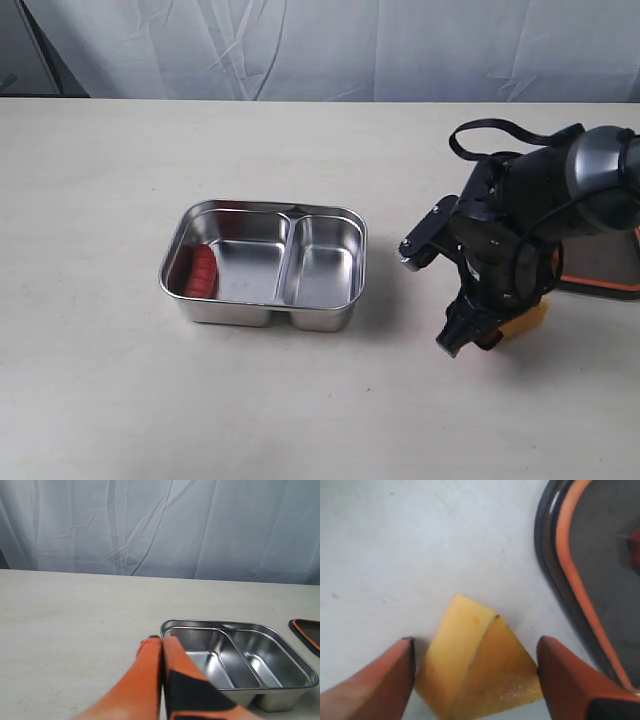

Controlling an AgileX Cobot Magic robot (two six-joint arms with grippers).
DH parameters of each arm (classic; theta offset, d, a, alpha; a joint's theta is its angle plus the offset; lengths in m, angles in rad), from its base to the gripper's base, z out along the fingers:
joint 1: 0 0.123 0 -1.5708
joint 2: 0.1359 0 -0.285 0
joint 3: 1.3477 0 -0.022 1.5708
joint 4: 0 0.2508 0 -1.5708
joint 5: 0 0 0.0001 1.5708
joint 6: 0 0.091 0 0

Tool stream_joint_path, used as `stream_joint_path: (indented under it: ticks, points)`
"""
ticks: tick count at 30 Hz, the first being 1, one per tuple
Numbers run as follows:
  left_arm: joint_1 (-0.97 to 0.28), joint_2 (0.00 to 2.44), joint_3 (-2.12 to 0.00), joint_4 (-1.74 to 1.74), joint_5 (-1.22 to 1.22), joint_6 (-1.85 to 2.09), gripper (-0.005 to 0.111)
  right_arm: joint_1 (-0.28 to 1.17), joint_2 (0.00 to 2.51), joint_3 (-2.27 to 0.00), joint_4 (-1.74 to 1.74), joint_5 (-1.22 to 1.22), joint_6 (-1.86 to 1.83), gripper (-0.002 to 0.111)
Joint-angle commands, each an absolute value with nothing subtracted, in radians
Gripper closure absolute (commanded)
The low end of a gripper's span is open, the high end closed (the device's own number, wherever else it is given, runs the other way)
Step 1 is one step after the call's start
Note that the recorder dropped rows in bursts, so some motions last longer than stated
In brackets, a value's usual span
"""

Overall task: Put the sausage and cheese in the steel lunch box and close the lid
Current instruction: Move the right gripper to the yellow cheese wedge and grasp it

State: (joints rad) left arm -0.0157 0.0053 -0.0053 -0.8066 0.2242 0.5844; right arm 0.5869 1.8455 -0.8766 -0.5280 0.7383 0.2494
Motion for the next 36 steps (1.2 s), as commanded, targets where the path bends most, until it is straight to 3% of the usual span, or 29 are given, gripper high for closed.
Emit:
stream_joint_path:
  ticks: [1, 10, 16, 21, 26, 27, 30, 32, 34, 36]
  points:
    - [-0.024, 0.0, 0.0, -0.807, 0.217, 0.586, 0.107, 0.582, 1.792, -0.873, -0.375, 0.726, 0.273, 0.109]
    - [-0.024, 0.0, 0.0, -0.807, 0.217, 0.586, 0.107, 0.582, 1.68, -0.873, -0.348, 0.704, 0.273, 0.109]
    - [-0.024, 0.0, 0.0, -0.807, 0.217, 0.586, 0.107, 0.582, 1.681, -0.873, -0.349, 0.813, 0.292, 0.109]
    - [-0.024, 0.0, 0.0, -0.807, 0.217, 0.586, 0.107, 0.582, 1.681, -0.873, -0.44, 0.883, 0.835, 0.109]
    - [-0.024, 0.0, 0.0, -0.807, 0.217, 0.586, 0.107, 0.582, 1.681, -0.873, -0.488, 0.812, 0.919, 0.109]
    - [-0.024, 0.0, 0.0, -0.807, 0.217, 0.586, 0.107, 0.582, 1.681, -0.873, -0.488, 0.829, 0.928, 0.107]
    - [-0.024, 0.0, 0.0, -0.807, 0.217, 0.586, 0.107, 0.582, 1.681, -0.873, -0.486, 0.843, 0.965, 0.084]
    - [-0.024, 0.0, 0.0, -0.807, 0.217, 0.586, 0.107, 0.582, 1.681, -0.873, -0.472, 0.843, 0.991, 0.054]
    - [-0.024, 0.0, 0.0, -0.807, 0.217, 0.586, 0.107, 0.582, 1.682, -0.873, -0.435, 0.855, 0.995, 0.042]
    - [-0.024, 0.0, 0.0, -0.807, 0.217, 0.586, 0.107, 0.582, 1.69, -0.873, -0.408, 0.86, 0.995, 0.039]
